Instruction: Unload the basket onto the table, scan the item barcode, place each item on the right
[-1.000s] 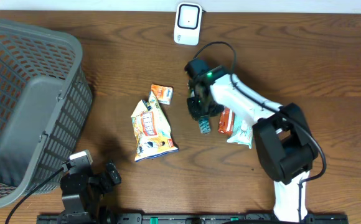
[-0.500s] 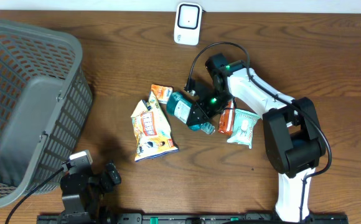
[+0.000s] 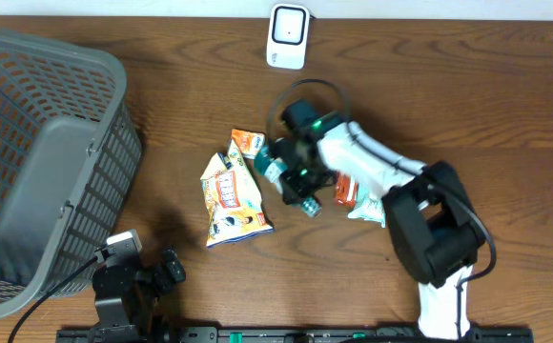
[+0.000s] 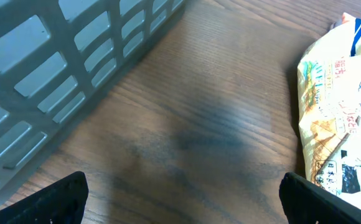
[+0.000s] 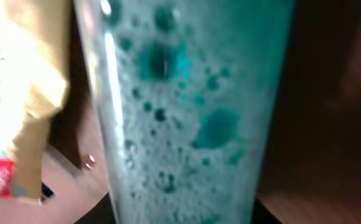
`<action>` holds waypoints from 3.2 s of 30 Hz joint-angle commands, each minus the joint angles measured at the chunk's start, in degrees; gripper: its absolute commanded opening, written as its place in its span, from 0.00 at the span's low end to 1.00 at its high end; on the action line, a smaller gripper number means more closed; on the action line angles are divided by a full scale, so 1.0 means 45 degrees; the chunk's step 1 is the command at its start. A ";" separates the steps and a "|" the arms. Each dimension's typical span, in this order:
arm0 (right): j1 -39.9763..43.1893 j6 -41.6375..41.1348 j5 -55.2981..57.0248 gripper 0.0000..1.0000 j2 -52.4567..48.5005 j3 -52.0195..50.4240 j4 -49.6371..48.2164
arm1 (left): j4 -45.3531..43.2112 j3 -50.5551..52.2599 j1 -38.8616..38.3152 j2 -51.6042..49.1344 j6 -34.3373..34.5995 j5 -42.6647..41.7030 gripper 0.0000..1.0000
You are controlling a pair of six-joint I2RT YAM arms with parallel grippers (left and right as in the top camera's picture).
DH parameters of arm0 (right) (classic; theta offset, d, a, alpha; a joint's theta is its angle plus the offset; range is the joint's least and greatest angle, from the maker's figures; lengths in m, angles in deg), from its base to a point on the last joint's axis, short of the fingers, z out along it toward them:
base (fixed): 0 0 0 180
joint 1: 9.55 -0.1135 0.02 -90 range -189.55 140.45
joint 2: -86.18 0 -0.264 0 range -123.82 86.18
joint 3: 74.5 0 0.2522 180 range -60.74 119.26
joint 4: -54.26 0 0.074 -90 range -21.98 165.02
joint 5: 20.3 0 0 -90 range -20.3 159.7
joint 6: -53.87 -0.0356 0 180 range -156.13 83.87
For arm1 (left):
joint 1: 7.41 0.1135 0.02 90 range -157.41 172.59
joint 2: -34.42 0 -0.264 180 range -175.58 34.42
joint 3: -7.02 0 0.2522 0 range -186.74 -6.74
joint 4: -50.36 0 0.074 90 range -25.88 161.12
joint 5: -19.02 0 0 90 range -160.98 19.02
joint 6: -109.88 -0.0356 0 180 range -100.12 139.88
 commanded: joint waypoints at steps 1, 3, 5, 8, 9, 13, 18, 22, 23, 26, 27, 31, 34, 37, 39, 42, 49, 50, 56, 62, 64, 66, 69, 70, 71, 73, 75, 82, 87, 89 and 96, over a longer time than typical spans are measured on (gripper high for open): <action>-0.1010 -0.1365 0.2594 0.33 -0.0369 -0.0957 0.0301 | 0.0583 0.0214 0.0063 0.0019 -0.0257 0.0107 0.98; -0.1481 -0.1462 0.2705 0.62 -0.0369 -0.1268 0.0403 | 0.0583 0.0214 0.0063 0.0019 -0.0257 0.0107 0.98; -0.1773 -0.1715 0.3060 0.64 -0.0374 -0.1574 0.0389 | 0.0583 0.0214 0.0063 0.0019 -0.0257 0.0107 0.98; -0.2006 -0.1938 0.3531 0.49 -0.0457 -0.2006 0.0389 | 0.0583 0.0214 0.0063 0.0019 -0.0257 0.0107 0.98; -0.2021 -0.1982 0.3512 0.45 -0.0505 -0.2127 0.0384 | 0.0583 0.0214 0.0063 0.0019 -0.0257 0.0107 0.98; -0.2025 -0.2220 0.3415 0.30 -0.0631 -0.2497 0.0403 | 0.0583 0.0214 0.0063 0.0019 -0.0257 0.0107 0.98; -0.2021 -0.2739 0.3225 0.01 -0.0641 -0.2759 0.0447 | 0.0583 0.0214 0.0063 0.0019 -0.0257 0.0107 0.98; -0.1938 -0.2735 0.1923 0.01 -0.0636 -0.2642 0.0321 | 0.0583 0.0214 0.0063 0.0019 -0.0257 0.0107 0.98; -0.1870 -0.2744 0.1690 0.01 -0.0636 -0.2540 0.0330 | 0.0583 0.0214 0.0063 0.0019 -0.0257 0.0107 0.98; -0.1472 -0.2769 0.0738 0.01 -0.0593 -0.2084 0.0529 | 0.0583 0.0214 0.0063 0.0019 -0.0257 0.0107 0.98; -0.1243 -0.2715 0.0204 0.01 -0.0549 -0.1909 0.0627 | 0.0583 0.0214 0.0063 0.0019 -0.0257 0.0107 0.98; -0.0243 -0.1967 -0.2832 0.01 -0.0340 -0.1758 0.0243 | 0.0583 0.0214 0.0063 0.0019 -0.0257 0.0107 0.98; 0.0617 -0.1491 -0.5513 0.01 -0.0330 -0.1768 -0.0253 | 0.0583 0.0214 0.0063 0.0019 -0.0257 0.0107 0.98; 0.1302 -0.1375 -0.7106 0.01 -0.0330 -0.1773 -0.0661 | 0.0583 0.0214 0.0063 0.0019 -0.0257 0.0107 0.98; 0.1598 -0.1375 -0.7203 0.01 -0.0311 -0.1773 -0.0865 | 0.0583 0.0214 0.0063 0.0019 -0.0257 0.0107 0.98; 0.1899 -0.0889 -0.8000 0.01 -0.0311 -0.1773 -0.0952 | 0.0583 0.0214 0.0063 0.0019 -0.0257 0.0107 0.98; 0.2278 0.1316 -1.1861 0.01 -0.0311 -0.1773 -0.0889 | 0.0583 0.0214 0.0063 0.0019 -0.0257 0.0107 0.98; 0.2293 0.1525 -1.2152 0.01 -0.0311 -0.1773 -0.0845 | 0.0583 0.0214 0.0063 0.0019 -0.0257 0.0107 0.98; 0.2297 0.2098 -1.2235 0.01 -0.0092 -0.1773 -0.0267 | 0.0583 0.0214 0.0063 0.0019 -0.0257 0.0107 0.98; 0.2297 0.2997 -1.1550 0.01 0.0908 -0.1773 0.0971 | 0.0583 0.0214 0.0063 0.0019 -0.0257 0.0107 0.98; 0.2297 0.2992 -1.1098 0.01 0.1379 -0.1773 0.1185 | 0.0583 0.0214 0.0063 0.0019 -0.0257 0.0107 0.98; 0.2293 0.2997 -1.0783 0.01 0.2050 -0.1773 0.1457 | 0.0583 0.0214 0.0063 0.0019 -0.0257 0.0107 0.98; 0.2293 0.2992 -1.0637 0.01 0.2968 -0.1773 0.1724 | 0.0583 0.0214 0.0063 0.0019 -0.0257 0.0107 0.98; 0.2297 0.2987 -1.0569 0.01 0.3274 -0.1773 0.1846 | 0.0583 0.0214 0.0063 0.0019 -0.0257 0.0107 0.98; 0.2297 0.2987 -1.0516 0.01 0.3609 -0.1773 0.2016 | 0.0583 0.0214 0.0063 0.0019 -0.0257 0.0107 0.98; 0.2293 0.2992 -1.0472 0.01 0.4240 -0.1773 0.2443 | 0.0583 0.0214 0.0063 0.0019 -0.0257 0.0107 0.98; 0.2293 0.2987 -1.0486 0.01 0.4915 -0.1773 0.2846 | 0.0583 0.0214 0.0063 0.0019 -0.0257 0.0107 0.98; 0.2293 0.2705 -1.0574 0.01 0.6703 -0.1773 0.3104 | 0.0583 0.0214 0.0063 0.0019 -0.0257 0.0107 0.98; 0.2297 0.2705 -1.0574 0.01 0.6897 -0.1773 0.3118 | 0.0583 0.0214 0.0063 0.0019 -0.0257 0.0107 0.98; 0.2297 0.2710 -1.0559 0.01 0.6892 -0.1778 0.3099 | 0.0583 0.0214 0.0063 0.0019 -0.0257 0.0107 0.98; 0.2297 0.2720 -0.9957 0.01 0.6892 -0.1778 0.3060 | 0.0583 0.0214 0.0063 0.0019 -0.0257 0.0107 0.98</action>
